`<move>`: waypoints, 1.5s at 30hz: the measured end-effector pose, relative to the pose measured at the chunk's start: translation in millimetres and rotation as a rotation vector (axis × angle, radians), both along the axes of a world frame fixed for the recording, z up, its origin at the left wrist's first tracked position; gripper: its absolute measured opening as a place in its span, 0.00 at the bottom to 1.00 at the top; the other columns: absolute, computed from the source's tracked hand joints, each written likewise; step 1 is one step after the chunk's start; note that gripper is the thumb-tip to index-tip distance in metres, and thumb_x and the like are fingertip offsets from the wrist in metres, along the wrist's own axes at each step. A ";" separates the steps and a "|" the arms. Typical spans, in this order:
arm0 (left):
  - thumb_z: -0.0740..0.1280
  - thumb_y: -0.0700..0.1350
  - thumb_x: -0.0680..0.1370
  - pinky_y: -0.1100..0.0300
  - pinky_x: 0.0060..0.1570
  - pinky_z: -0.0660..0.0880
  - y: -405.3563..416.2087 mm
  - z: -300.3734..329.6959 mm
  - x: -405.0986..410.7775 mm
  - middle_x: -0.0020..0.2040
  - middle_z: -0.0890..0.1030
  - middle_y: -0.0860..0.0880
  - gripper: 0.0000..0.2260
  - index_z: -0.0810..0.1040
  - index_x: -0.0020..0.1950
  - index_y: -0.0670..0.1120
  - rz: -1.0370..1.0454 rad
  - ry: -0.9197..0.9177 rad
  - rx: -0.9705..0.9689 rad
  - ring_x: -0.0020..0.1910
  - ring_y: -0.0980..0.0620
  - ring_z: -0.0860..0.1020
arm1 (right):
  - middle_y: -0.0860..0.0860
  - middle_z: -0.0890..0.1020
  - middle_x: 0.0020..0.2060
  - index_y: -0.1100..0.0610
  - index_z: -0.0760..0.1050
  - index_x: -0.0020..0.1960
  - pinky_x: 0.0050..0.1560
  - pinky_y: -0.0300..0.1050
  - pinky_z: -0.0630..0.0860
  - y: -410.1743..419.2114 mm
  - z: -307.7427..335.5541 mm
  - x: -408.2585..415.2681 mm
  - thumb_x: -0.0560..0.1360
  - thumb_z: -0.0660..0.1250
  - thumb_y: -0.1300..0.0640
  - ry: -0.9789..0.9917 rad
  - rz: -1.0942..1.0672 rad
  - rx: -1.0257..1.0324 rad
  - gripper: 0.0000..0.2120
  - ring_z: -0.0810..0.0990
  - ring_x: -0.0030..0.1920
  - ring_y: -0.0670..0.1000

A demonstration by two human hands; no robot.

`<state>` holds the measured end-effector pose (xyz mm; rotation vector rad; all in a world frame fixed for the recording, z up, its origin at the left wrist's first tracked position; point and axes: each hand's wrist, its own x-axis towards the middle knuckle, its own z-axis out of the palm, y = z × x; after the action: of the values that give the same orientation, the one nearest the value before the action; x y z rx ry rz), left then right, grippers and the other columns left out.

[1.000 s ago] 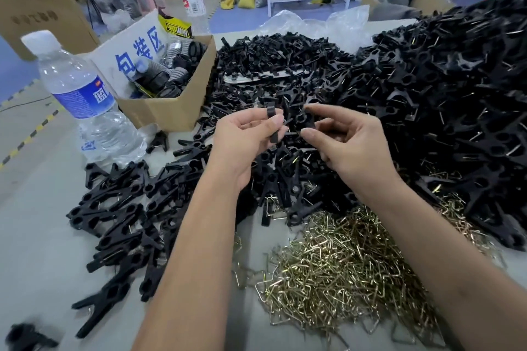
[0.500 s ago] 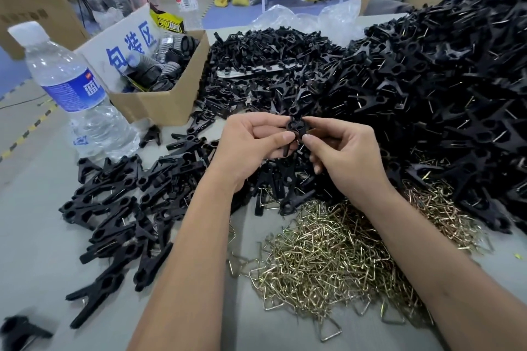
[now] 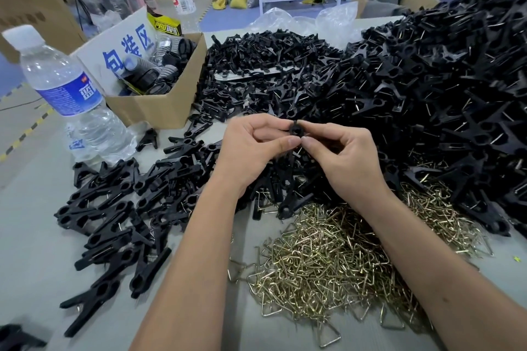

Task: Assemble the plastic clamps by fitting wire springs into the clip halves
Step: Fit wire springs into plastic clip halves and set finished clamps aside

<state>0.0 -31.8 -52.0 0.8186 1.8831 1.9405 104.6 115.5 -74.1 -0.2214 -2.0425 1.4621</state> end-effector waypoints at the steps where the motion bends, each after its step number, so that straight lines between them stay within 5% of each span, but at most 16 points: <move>1: 0.79 0.33 0.71 0.63 0.39 0.80 0.3 0.0 0.4 0.40 0.87 0.44 0.12 0.85 0.53 0.37 0.006 0.002 0.006 0.37 0.52 0.85 | 0.46 0.88 0.48 0.54 0.85 0.62 0.50 0.36 0.80 0.2 1.2 0.4 0.79 0.73 0.62 0.004 0.012 0.007 0.12 0.85 0.48 0.40; 5: 0.79 0.33 0.71 0.63 0.37 0.81 -4.3 0.1 -1.8 0.39 0.87 0.43 0.11 0.85 0.51 0.37 -0.014 -0.055 0.042 0.36 0.51 0.85 | 0.50 0.87 0.43 0.53 0.85 0.61 0.35 0.39 0.79 1.3 6.0 2.6 0.80 0.72 0.62 -0.008 0.126 -0.102 0.12 0.82 0.36 0.48; 9: 0.79 0.35 0.70 0.62 0.39 0.82 -10.7 3.5 -4.2 0.48 0.88 0.43 0.17 0.85 0.58 0.43 -0.100 -0.020 0.051 0.38 0.48 0.86 | 0.52 0.86 0.37 0.52 0.86 0.49 0.35 0.40 0.78 7.8 12.5 4.3 0.75 0.78 0.58 0.019 0.189 -0.185 0.04 0.82 0.34 0.49; 12: 0.80 0.39 0.68 0.62 0.39 0.82 -11.2 4.7 -5.8 0.45 0.86 0.43 0.13 0.87 0.52 0.43 -0.138 0.024 0.046 0.37 0.47 0.86 | 0.53 0.86 0.37 0.53 0.81 0.47 0.29 0.39 0.75 11.5 16.3 5.7 0.74 0.79 0.56 -0.028 0.204 -0.225 0.07 0.84 0.33 0.52; 16: 0.81 0.39 0.66 0.59 0.41 0.82 -16.1 2.3 -13.2 0.45 0.85 0.40 0.13 0.82 0.47 0.42 -0.001 0.032 0.086 0.39 0.45 0.86 | 0.48 0.84 0.39 0.51 0.78 0.48 0.35 0.41 0.78 10.1 28.9 11.7 0.76 0.77 0.50 -0.062 0.036 0.200 0.09 0.82 0.36 0.48; 18: 0.83 0.40 0.66 0.55 0.44 0.82 -20.0 0.5 -19.5 0.45 0.84 0.40 0.13 0.81 0.44 0.45 0.086 0.038 0.081 0.41 0.42 0.83 | 0.47 0.84 0.37 0.51 0.81 0.45 0.35 0.39 0.77 3.5 42.9 15.5 0.75 0.78 0.53 -0.120 0.225 0.321 0.06 0.80 0.34 0.46; 22: 0.83 0.39 0.66 0.40 0.50 0.81 -23.4 -3.5 -26.0 0.44 0.80 0.37 0.14 0.80 0.44 0.44 0.157 0.015 0.038 0.44 0.39 0.74 | 0.43 0.84 0.38 0.48 0.87 0.46 0.38 0.31 0.73 -31.8 57.3 15.5 0.72 0.80 0.53 -0.546 0.696 0.658 0.04 0.80 0.36 0.40; 24: 0.83 0.41 0.65 0.31 0.54 0.78 -22.5 -4.8 -25.4 0.45 0.81 0.38 0.16 0.80 0.46 0.42 0.162 0.017 0.013 0.44 0.38 0.75 | 0.42 0.83 0.41 0.46 0.86 0.44 0.43 0.39 0.76 -46.7 57.0 15.5 0.71 0.80 0.48 -0.659 0.702 0.909 0.05 0.80 0.42 0.40; 27: 0.83 0.42 0.65 0.34 0.56 0.80 -23.0 -4.5 -24.5 0.42 0.82 0.49 0.17 0.82 0.50 0.46 0.164 0.009 0.010 0.43 0.43 0.80 | 0.42 0.83 0.45 0.49 0.84 0.40 0.52 0.49 0.80 -53.7 60.7 17.7 0.74 0.77 0.50 -0.769 0.684 0.991 0.05 0.80 0.48 0.43; 30: 0.83 0.39 0.67 0.45 0.57 0.82 -24.1 -5.8 -26.9 0.40 0.82 0.57 0.17 0.86 0.51 0.52 0.183 0.022 0.013 0.44 0.50 0.80 | 0.40 0.82 0.46 0.53 0.84 0.44 0.53 0.51 0.80 -50.1 65.8 19.5 0.77 0.74 0.54 -0.782 0.711 0.943 0.04 0.80 0.48 0.41; 32: 0.83 0.37 0.68 0.54 0.55 0.81 -23.9 -7.2 -29.7 0.40 0.83 0.59 0.15 0.87 0.48 0.53 0.194 0.046 0.015 0.45 0.56 0.81 | 0.40 0.78 0.48 0.47 0.82 0.48 0.54 0.49 0.79 -51.6 67.9 21.6 0.73 0.78 0.46 -0.777 0.709 0.908 0.08 0.79 0.51 0.44; 34: 0.82 0.36 0.68 0.60 0.52 0.79 -23.4 -7.3 -30.9 0.40 0.84 0.59 0.14 0.86 0.47 0.52 0.196 0.059 0.020 0.44 0.58 0.82 | 0.41 0.77 0.49 0.46 0.83 0.49 0.53 0.49 0.79 -55.3 65.5 22.3 0.70 0.79 0.43 -0.796 0.713 0.957 0.12 0.79 0.51 0.46; 37: 0.82 0.36 0.68 0.62 0.49 0.78 -23.7 -7.6 -30.5 0.43 0.84 0.52 0.13 0.87 0.46 0.50 0.191 0.053 0.039 0.42 0.53 0.81 | 0.46 0.83 0.44 0.49 0.84 0.43 0.46 0.45 0.79 -57.0 60.9 17.4 0.73 0.78 0.50 -0.753 0.767 0.925 0.05 0.81 0.45 0.44; 40: 0.82 0.38 0.69 0.61 0.44 0.79 -25.4 -7.0 -30.6 0.43 0.82 0.42 0.11 0.88 0.44 0.51 0.188 0.065 0.038 0.41 0.46 0.75 | 0.40 0.82 0.31 0.53 0.86 0.41 0.36 0.31 0.72 -45.0 60.9 9.8 0.74 0.79 0.56 -0.584 0.741 0.653 0.04 0.79 0.33 0.39; 45: 0.82 0.36 0.67 0.66 0.46 0.78 -26.0 -6.6 -31.0 0.41 0.85 0.49 0.12 0.88 0.43 0.51 0.191 0.076 0.059 0.43 0.54 0.81 | 0.52 0.84 0.33 0.53 0.87 0.47 0.31 0.34 0.74 -15.7 50.6 8.1 0.74 0.78 0.61 -0.339 0.493 0.031 0.04 0.78 0.30 0.44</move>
<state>-31.0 -57.8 -58.5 0.7643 2.0228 2.1148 112.7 99.7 -23.5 0.0616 -2.5181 1.7750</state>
